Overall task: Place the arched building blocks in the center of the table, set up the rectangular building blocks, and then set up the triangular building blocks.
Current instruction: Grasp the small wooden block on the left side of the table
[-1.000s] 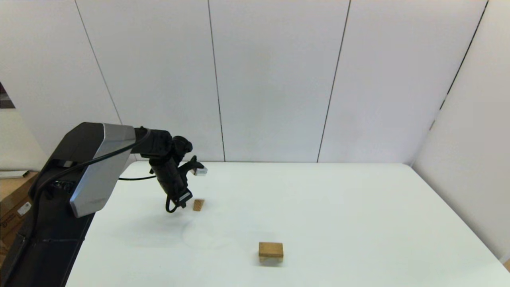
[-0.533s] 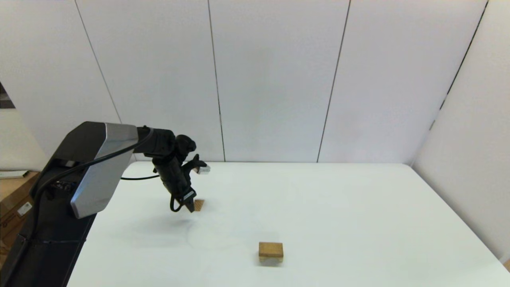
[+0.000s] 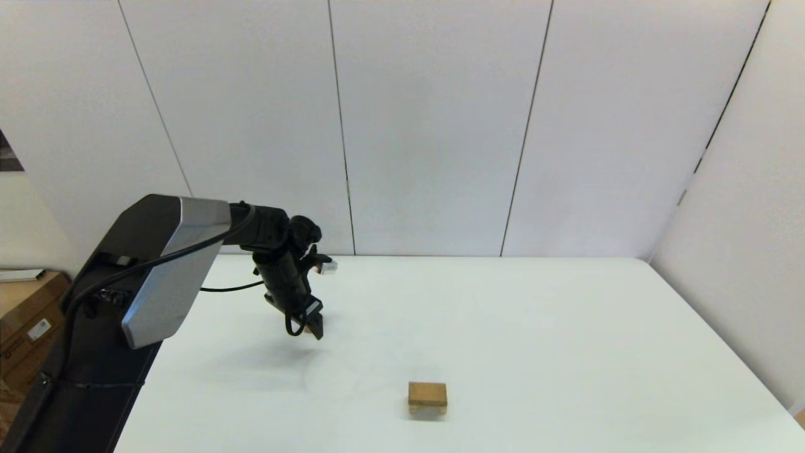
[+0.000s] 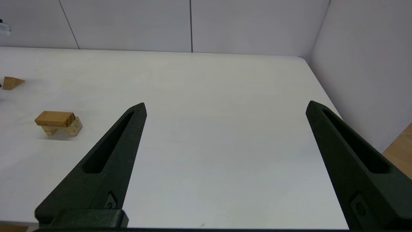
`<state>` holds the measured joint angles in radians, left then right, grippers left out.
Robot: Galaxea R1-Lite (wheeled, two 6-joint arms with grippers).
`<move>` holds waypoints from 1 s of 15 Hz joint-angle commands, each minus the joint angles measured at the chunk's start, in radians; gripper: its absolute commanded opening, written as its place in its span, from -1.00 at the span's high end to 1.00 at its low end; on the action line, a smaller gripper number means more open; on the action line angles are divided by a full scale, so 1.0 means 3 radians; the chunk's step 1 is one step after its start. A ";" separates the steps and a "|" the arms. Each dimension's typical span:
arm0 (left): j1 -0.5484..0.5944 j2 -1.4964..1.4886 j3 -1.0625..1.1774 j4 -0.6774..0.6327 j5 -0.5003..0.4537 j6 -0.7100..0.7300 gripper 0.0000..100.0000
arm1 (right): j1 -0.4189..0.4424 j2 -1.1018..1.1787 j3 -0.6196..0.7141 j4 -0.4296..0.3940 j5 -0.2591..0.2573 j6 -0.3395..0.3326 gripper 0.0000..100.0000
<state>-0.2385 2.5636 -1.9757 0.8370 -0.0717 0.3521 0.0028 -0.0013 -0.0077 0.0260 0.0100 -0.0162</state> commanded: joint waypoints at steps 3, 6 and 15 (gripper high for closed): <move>-0.0008 0.0060 0.0000 0.0022 0.0019 -0.0074 -1.00 | 0.0001 -0.0001 0.0000 0.0000 0.0002 -0.0002 -1.00; -0.0033 0.0137 -0.0005 -0.0167 0.0009 -0.0494 -1.00 | 0.0001 -0.0001 0.0000 0.0000 0.0002 -0.0002 -1.00; -0.0033 0.0178 -0.0005 -0.0515 0.0040 -0.0800 -1.00 | 0.0001 -0.0001 0.0000 0.0000 0.0002 -0.0002 -1.00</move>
<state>-0.2506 2.6117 -1.9768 0.6836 -0.0626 0.1115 0.0028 -0.0013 -0.0081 0.0260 0.0104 -0.0164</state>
